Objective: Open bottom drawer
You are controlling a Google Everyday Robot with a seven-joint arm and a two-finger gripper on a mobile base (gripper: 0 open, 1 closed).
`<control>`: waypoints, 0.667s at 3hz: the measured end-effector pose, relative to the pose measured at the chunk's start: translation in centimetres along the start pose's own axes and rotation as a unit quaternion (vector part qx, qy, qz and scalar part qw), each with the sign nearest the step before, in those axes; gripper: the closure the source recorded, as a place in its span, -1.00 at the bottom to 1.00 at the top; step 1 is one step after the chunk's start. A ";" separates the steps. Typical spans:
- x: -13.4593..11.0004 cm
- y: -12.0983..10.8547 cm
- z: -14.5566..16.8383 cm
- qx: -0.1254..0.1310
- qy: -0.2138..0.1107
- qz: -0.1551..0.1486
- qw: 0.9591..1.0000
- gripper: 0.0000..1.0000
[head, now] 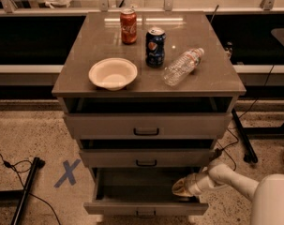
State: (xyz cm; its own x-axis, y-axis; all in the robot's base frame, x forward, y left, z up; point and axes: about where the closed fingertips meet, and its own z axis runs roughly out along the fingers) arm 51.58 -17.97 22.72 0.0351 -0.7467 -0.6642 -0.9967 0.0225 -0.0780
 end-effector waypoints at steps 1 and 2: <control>0.1 -1.2 1.3 0.003 -0.006 -0.005 1.000 1.00; 1.0 -1.1 2.6 0.004 -0.006 0.006 1.000 1.00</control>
Offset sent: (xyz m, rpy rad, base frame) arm 0.0161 0.0054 -0.0404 0.0104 0.0102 -0.0403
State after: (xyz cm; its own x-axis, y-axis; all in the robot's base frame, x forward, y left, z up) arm 52.88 -17.07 20.22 0.0241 -0.7380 -0.6744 -0.9965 0.0367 -0.0758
